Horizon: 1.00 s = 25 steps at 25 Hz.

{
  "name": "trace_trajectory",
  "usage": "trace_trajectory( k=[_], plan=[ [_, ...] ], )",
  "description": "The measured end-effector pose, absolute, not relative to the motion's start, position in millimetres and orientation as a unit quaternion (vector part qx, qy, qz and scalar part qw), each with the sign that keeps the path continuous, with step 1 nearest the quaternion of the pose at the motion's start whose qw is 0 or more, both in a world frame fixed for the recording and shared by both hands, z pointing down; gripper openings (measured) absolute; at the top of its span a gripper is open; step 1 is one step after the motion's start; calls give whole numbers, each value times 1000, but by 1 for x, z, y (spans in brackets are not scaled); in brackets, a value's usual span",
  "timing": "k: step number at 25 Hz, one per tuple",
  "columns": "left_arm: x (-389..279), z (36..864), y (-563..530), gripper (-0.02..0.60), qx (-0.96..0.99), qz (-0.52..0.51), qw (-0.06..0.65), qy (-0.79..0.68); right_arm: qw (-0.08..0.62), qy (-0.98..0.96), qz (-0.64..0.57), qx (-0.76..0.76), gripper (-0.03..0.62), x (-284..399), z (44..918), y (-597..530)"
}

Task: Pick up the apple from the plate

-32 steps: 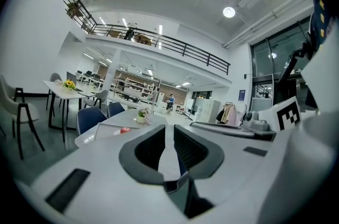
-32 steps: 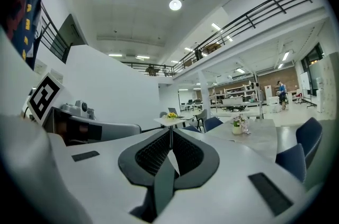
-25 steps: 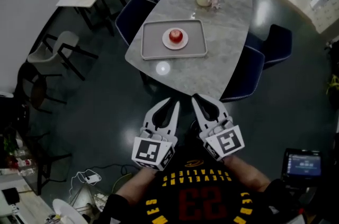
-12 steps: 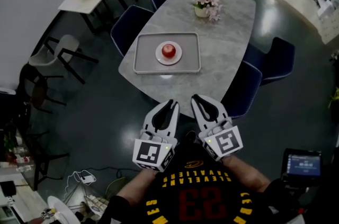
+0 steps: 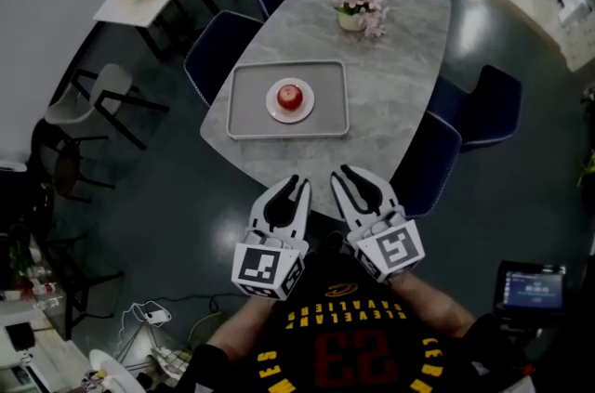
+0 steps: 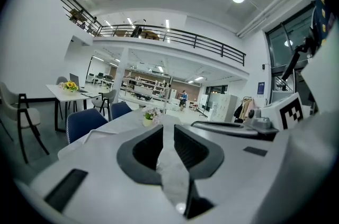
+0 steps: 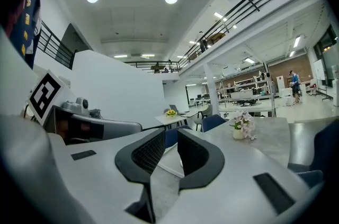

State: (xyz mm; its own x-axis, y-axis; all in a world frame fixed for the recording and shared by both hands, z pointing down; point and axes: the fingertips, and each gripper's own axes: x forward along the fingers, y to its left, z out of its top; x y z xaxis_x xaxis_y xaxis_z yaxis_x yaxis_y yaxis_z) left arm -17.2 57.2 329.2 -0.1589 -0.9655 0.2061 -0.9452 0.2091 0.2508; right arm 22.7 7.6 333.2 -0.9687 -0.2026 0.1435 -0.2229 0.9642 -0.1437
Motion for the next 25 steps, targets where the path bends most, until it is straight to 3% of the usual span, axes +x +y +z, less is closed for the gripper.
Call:
trace_trajectory(
  k=[4,11,15,25],
  plan=[
    [-41,343,37,97,634,-23,178,-752,68,-986,81,126,58,3,338,-16],
    [-105,368,7,97,635,-1,207,-744,92,-982,90,139,58,-42,358,-55],
    [-143,389,-9,97,637,17,235,-734,122,-969,166,134,58,-69,389,-73],
    [-223,472,-41,97,605,-16,389,-695,189,-931,254,178,58,-106,463,-119]
  ],
)
